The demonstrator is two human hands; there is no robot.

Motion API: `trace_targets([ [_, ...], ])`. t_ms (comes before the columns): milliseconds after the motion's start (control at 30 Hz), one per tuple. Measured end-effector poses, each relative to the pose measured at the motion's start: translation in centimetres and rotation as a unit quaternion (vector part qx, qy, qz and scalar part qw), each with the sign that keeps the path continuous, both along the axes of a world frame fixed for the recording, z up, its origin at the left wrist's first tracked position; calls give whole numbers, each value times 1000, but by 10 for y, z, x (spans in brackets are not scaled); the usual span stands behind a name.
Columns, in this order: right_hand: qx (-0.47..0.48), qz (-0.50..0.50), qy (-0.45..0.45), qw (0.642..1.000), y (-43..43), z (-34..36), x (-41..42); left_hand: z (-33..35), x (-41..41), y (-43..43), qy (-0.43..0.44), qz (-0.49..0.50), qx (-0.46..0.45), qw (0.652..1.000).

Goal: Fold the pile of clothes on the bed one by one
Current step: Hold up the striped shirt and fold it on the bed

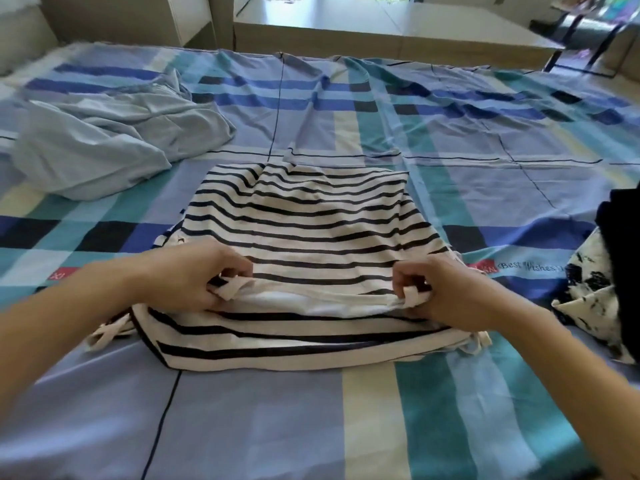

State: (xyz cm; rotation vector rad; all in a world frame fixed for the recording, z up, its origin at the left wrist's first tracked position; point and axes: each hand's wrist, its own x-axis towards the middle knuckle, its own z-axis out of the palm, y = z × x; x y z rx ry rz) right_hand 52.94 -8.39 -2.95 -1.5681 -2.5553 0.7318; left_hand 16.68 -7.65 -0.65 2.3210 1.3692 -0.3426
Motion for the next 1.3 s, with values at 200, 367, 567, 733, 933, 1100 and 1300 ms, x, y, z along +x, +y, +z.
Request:
trace_targets([
  [200,-172,6,1,985,-1,13,17,20,-2,-7,-13,10,-168,986],
  [367,93,-149,216,961,74,1,5,-8,-24,87,-180,182,159,953],
  [567,144,-191,57,969,175,-22,-32,-52,-37,198,-202,440,161,860],
  [733,117,-211,-95,966,223,-41,-20,-73,-32,214,-254,454,78,850],
  [933,78,-256,-31,963,246,-24,4,-45,-66,226,-323,385,126,855],
  [1100,101,-275,-19,956,251,-18,10,-38,-74,232,-281,370,146,873],
  [1300,62,-217,184,957,207,26,12,7,-76,191,-458,301,41,836],
])
